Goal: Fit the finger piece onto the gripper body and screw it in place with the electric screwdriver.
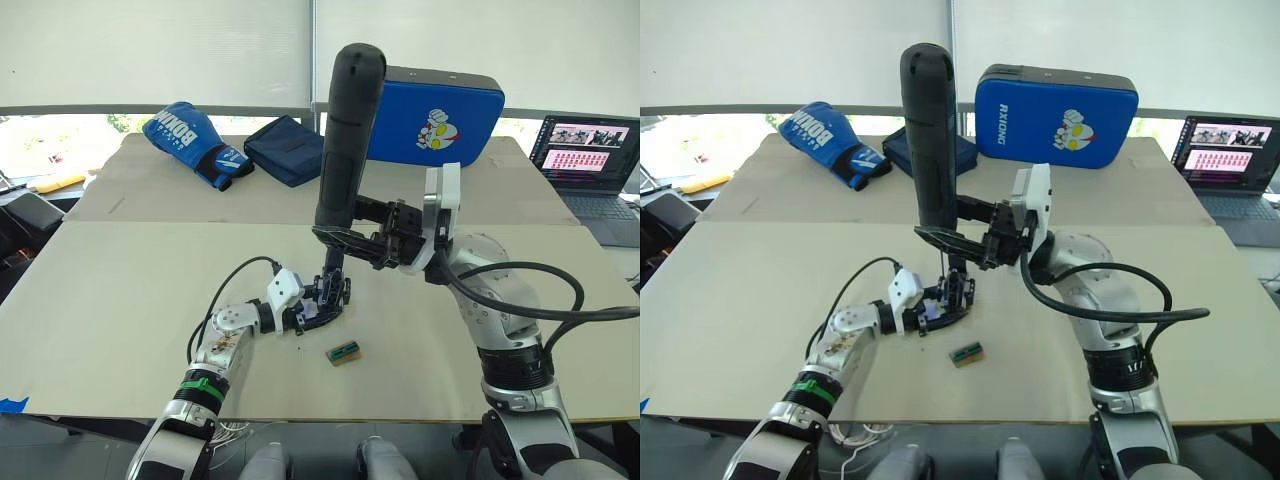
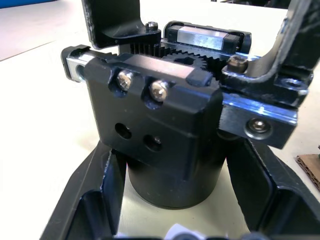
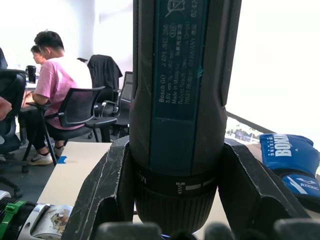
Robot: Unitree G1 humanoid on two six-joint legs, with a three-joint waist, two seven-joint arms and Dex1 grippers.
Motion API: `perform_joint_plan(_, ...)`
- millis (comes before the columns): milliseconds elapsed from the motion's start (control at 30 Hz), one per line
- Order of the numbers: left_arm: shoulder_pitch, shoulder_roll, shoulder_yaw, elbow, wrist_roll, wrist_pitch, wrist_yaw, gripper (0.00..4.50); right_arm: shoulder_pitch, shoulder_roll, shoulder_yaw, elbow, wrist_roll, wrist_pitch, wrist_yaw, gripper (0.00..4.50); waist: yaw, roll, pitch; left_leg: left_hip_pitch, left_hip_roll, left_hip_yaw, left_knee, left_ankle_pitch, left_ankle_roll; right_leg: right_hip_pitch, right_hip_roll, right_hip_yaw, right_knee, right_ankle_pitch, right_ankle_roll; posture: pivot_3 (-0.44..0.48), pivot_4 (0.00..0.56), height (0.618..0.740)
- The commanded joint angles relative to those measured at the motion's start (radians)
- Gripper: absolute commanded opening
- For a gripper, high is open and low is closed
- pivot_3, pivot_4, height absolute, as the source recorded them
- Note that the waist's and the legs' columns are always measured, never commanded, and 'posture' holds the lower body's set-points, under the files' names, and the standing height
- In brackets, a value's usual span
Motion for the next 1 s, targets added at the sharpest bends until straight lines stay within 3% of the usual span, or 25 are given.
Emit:
perform_joint_plan(33, 0.027, 0.011, 0.01, -0.004, -0.014, 0.017, -0.011, 4.45, -0.012, -0.002, -0.054, -0.087, 0.063, -0.024, -0.001, 1.92, 0.0, 0.0, 0.0, 0.0, 0.0, 0.0, 0.0, 0.0, 0.0, 0.0, 0.0, 0.0, 0.0, 0.0, 0.0, 0.0, 0.15, 0.74)
perform_joint_plan(167, 0.072, 0.056, 0.03, -0.057, -0.032, 0.023, -0.031, 4.45, -0.002, -0.042, -0.098, -0.152, 0.11, 0.005, -0.023, 1.92, -0.007, 0.0, 0.0, -0.001, 0.001, -0.001, -0.001, 0.0, 0.0, -0.001, 0.0, 0.0, 0.0, 0.0, 0.0, 0.0, 0.15, 0.74)
perform_joint_plan(333, 0.164, 0.202, 0.119, -0.159, -0.137, 0.077, -0.129, 4.45, 0.111, -0.182, -0.247, -0.277, 0.193, 0.072, -0.07, 1.92, -0.014, 0.0, 0.0, 0.0, 0.002, -0.004, -0.003, 0.0, 0.0, -0.002, 0.0, 0.0, -0.001, 0.0, 0.0, 0.0, 0.15, 0.74)
perform_joint_plan(500, 0.233, 0.372, 0.19, -0.142, -0.217, 0.048, -0.331, 4.45, 0.329, -0.276, -0.434, -0.339, 0.213, 0.067, -0.127, 1.92, -0.017, 0.001, 0.001, 0.0, 0.002, -0.002, -0.004, 0.0, 0.0, -0.001, 0.0, 0.0, -0.001, -0.001, -0.001, 0.0, 0.15, 0.74)
perform_joint_plan(567, 0.258, 0.423, 0.24, -0.098, -0.253, 0.027, -0.401, 4.45, 0.477, -0.307, -0.514, -0.346, 0.168, 0.018, -0.067, 1.92, -0.014, 0.001, 0.002, 0.0, 0.002, 0.001, -0.004, 0.0, 0.0, -0.002, 0.0, 0.0, -0.001, -0.001, -0.001, 0.0, 0.15, 0.74)
perform_joint_plan(733, 0.279, 0.488, 0.306, -0.082, -0.281, 0.025, -0.45, 4.45, 0.688, -0.322, -0.624, -0.335, 0.136, -0.063, -0.009, 1.92, -0.002, 0.002, 0.003, -0.001, 0.002, 0.002, -0.004, 0.0, 0.0, -0.001, 0.0, 0.0, -0.002, -0.002, -0.001, 0.0, 0.15, 0.74)
perform_joint_plan(1000, 0.343, 0.448, 0.242, -0.433, -0.348, 0.146, -0.438, 4.45, 0.647, -0.294, -0.482, -0.43, 0.173, -0.05, -0.062, 1.92, -0.006, 0.002, 0.004, -0.001, 0.004, 0.002, -0.002, 0.0, 0.0, -0.001, 0.0, 0.001, -0.002, -0.002, 0.0, 0.0, 0.15, 0.74)
